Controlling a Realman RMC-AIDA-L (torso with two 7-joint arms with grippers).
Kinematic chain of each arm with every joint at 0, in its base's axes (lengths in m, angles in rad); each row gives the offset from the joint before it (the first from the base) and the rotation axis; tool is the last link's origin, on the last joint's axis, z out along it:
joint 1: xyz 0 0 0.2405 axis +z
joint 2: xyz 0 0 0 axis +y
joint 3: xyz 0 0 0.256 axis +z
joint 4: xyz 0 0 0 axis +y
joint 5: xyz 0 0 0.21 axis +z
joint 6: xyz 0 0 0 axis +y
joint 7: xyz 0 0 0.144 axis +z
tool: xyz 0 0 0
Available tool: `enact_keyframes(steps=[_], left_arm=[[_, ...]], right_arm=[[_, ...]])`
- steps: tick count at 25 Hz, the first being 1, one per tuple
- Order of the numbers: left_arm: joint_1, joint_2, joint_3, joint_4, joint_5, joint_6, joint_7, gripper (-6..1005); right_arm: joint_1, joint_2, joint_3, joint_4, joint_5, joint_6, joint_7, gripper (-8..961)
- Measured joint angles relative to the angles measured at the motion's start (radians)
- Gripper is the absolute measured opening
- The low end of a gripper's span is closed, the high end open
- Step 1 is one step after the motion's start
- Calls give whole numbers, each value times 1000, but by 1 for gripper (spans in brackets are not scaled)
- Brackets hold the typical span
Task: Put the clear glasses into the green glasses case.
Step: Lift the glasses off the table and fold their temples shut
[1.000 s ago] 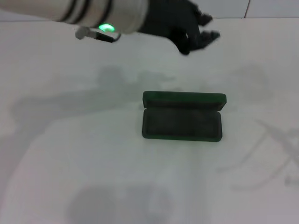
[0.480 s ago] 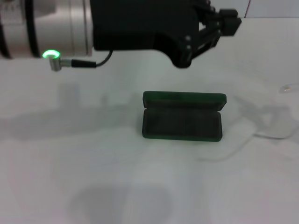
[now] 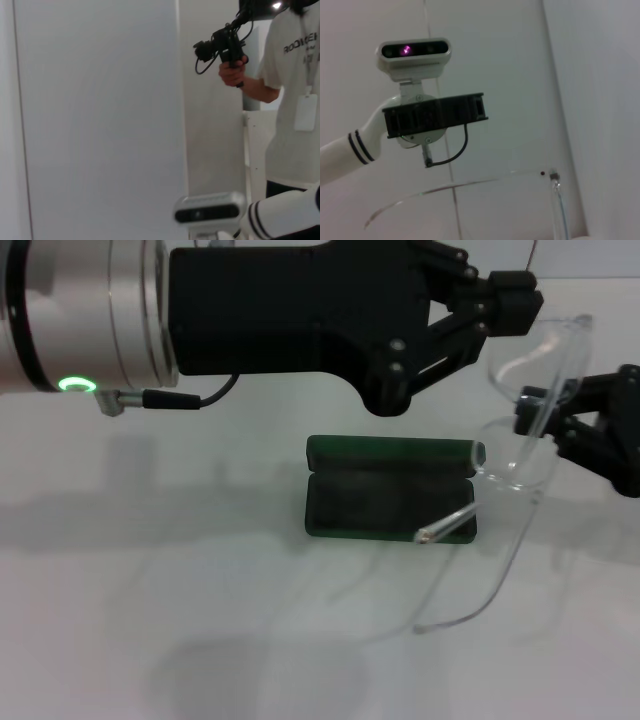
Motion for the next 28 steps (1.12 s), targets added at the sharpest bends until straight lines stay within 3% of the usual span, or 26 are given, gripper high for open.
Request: enact_keyframes(steps=[7, 13, 28], left_arm=[[-24, 0, 3, -38, -8, 32, 0, 55], [-68, -2, 7, -141, -11, 63, 5, 55], [-77, -6, 14, -237, -29, 73, 56, 54]], right_arm=[[59, 8, -30, 60, 14, 9, -24, 113], [87, 7, -33, 102, 48, 0, -46, 113], [94, 9, -46, 107, 78, -25, -49, 113]])
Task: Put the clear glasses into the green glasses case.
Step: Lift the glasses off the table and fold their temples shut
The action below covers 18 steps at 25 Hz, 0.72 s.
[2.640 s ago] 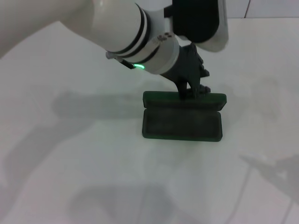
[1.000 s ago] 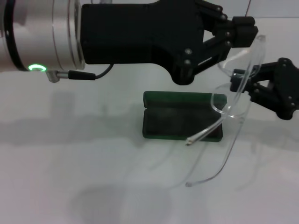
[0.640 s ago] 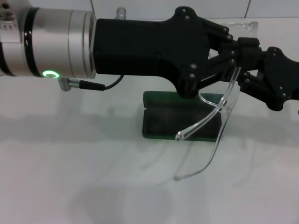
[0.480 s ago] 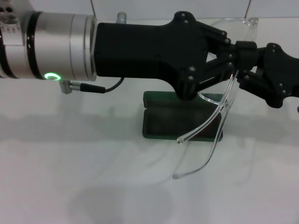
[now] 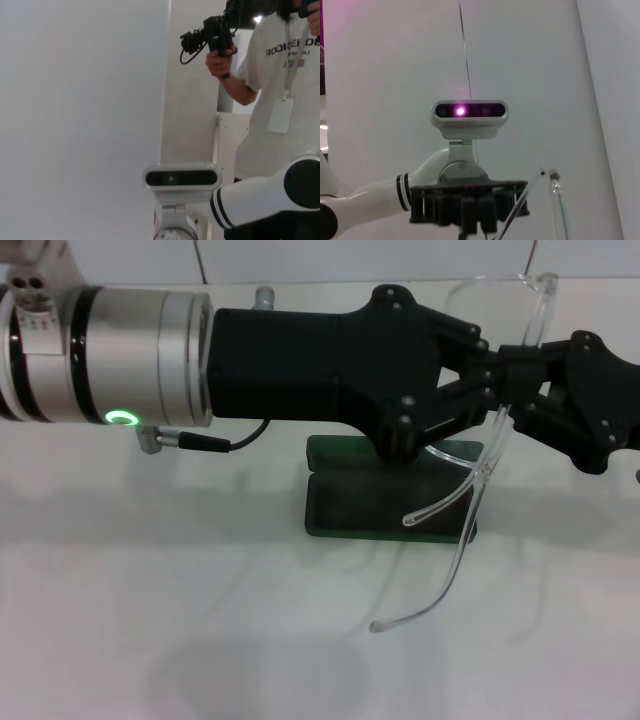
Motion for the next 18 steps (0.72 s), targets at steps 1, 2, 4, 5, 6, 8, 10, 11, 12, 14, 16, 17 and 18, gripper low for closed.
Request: enact_keyframes(steps=[1, 2, 4, 5, 6, 8, 10, 11, 12, 14, 16, 17, 18], left_arm=[[0, 0, 0, -2, -7, 0, 2, 54], [1, 0, 0, -4, -17, 0, 6, 54], [3, 1, -4, -5, -36, 0, 4, 55], [3, 2, -5, -5, -45, 0, -1, 55], [2, 3, -6, -5, -53, 0, -10, 55], [0, 3, -6, -6, -60, 0, -25, 55], [1, 1, -4, -5, -62, -3, -34, 54], [2, 1, -3, -6, -62, -5, -35, 54], [4, 0, -1, -8, -62, -8, -35, 54], [4, -1, 2, -27, -62, -15, -35, 54], [-1, -2, 3, -51, -65, -21, -33, 54], [-2, -2, 3, -62, -68, -24, -30, 54], [-3, -3, 3, -76, -75, -28, -26, 54]], right_arm=[[-3, 0, 0, 0, 0, 1, -2, 113], [-7, -1, 0, 0, 0, 2, -6, 113], [-13, -1, 0, 2, 0, 9, -15, 113], [-16, -1, 0, 6, 0, 12, -21, 113], [-17, -1, 0, 15, 0, 16, -29, 113], [-17, -2, 1, 31, 0, 20, -42, 113], [-14, -2, 1, 40, 0, 22, -51, 113], [-13, -2, 1, 40, 0, 22, -51, 113], [-11, -1, 1, 40, 1, 22, -52, 113], [-8, 0, 0, 46, 10, 22, -55, 113], [-2, 0, 0, 57, 21, 22, -61, 114], [3, 0, 0, 63, 25, 21, -64, 114], [7, 1, -1, 69, 28, 21, -67, 114]])
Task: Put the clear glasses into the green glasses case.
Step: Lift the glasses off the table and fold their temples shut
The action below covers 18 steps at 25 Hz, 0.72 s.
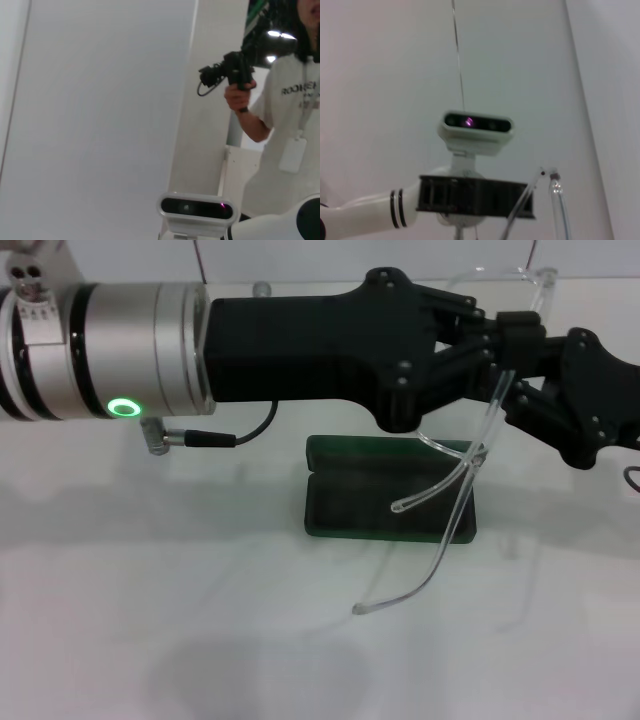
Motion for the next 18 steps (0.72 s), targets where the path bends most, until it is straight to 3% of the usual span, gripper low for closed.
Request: enact_keyframes(steps=[5, 18], left_arm=[[-5, 1, -8, -57, -29, -10, 18, 55], [1, 1, -8, -65, -48, -16, 34, 54]], right_arm=[[25, 1, -8, 31, 14, -4, -13, 114], [19, 2, -11, 34, 23, 3, -26, 114]])
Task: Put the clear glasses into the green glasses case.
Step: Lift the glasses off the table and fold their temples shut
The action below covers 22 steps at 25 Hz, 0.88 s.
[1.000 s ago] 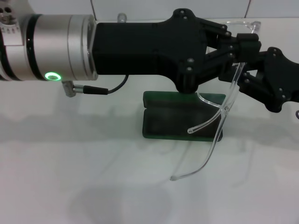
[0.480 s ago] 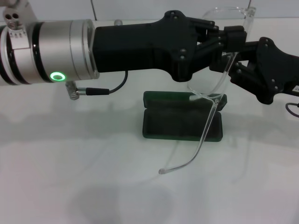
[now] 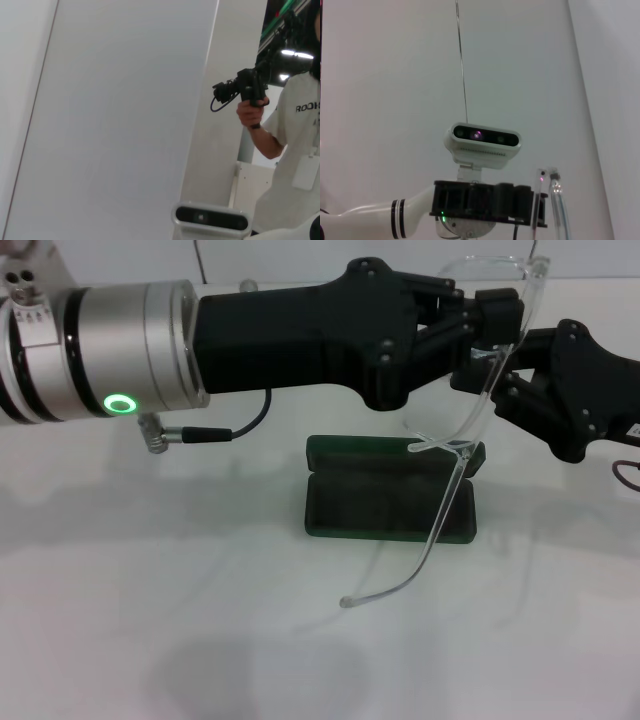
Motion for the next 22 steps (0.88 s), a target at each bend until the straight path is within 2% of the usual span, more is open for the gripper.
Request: enact_keyframes(steps=[9, 22], left_arm=[[1, 3, 6, -5, -29, 8, 2, 55], [-2, 0, 9, -41, -29, 2, 30, 54]], right_arm=[[-13, -1, 2, 2, 1, 25, -12, 113], [39, 1, -10, 73, 40, 27, -58, 113]])
